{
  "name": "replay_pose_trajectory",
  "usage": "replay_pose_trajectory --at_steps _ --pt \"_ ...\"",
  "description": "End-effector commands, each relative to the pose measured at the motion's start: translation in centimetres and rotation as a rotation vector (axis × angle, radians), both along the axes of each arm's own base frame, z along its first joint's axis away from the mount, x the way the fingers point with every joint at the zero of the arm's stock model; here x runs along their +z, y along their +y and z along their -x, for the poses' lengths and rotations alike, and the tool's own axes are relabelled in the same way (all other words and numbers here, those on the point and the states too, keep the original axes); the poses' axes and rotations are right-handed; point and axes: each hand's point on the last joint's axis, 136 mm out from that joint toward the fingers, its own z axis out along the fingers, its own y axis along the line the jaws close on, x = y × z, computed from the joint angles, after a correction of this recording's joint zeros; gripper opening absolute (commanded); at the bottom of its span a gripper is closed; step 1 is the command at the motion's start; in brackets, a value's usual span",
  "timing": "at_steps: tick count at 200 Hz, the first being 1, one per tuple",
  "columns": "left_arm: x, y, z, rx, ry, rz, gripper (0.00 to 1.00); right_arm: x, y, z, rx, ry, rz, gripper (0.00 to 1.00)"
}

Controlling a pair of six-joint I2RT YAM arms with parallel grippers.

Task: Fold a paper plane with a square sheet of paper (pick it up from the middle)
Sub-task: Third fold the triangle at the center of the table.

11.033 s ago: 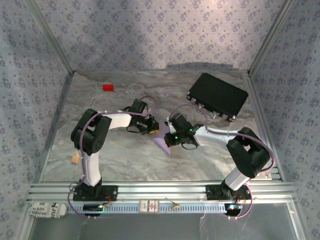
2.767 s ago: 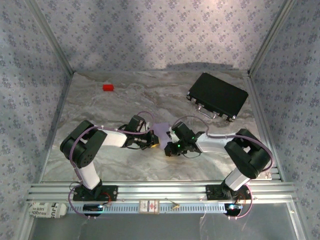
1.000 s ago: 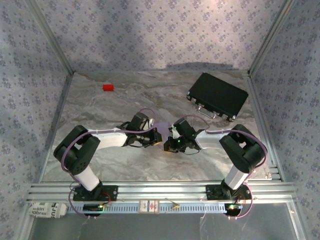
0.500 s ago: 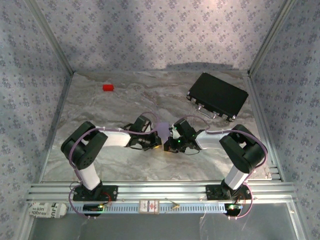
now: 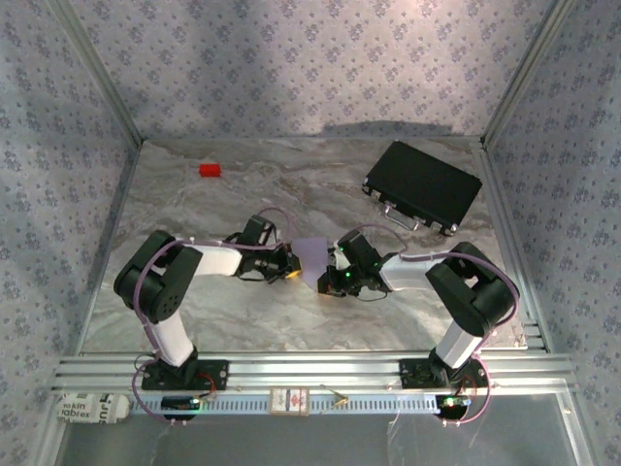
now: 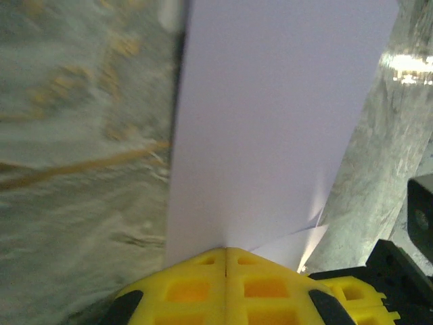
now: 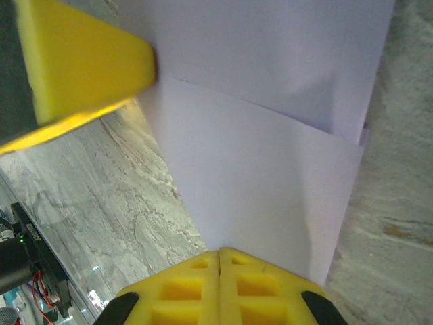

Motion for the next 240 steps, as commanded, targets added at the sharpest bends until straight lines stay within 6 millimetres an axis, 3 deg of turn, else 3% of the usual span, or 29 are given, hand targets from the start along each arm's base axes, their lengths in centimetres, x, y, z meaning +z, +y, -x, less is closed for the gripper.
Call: replay_pose_trajectory --at_steps 1,50,97,143,183,213,240 --pt "-2.7 3.4 0.2 0.056 0.041 -0.12 0.02 -4.3 -3.6 2.7 -0.039 0.123 0.181 0.0" --pt "-1.5 3.6 -0.2 0.071 0.029 -0.12 0.03 -4.0 -3.2 2.4 -0.033 0.116 0.17 0.0" --pt "2.2 3.3 -1.2 0.087 -0.062 -0.081 0.05 -3.8 -3.0 2.2 -0.029 0.112 0.164 0.0" --pt "4.8 0.5 -0.7 0.011 -0.135 -0.011 0.06 -3.7 -3.0 2.2 -0.029 0.11 0.165 0.0" --pt "2.8 -2.0 0.6 -0.061 -0.086 0.002 0.06 -3.5 -2.8 2.0 -0.031 0.105 0.158 0.0" --pt "0.2 -1.4 1.2 -0.054 -0.032 -0.049 0.05 -2.6 -2.3 1.5 -0.03 0.087 0.131 0.0" --pt "-1.2 -0.6 1.8 -0.058 -0.003 -0.096 0.04 -0.1 -1.0 0.5 -0.015 0.028 0.08 0.0"
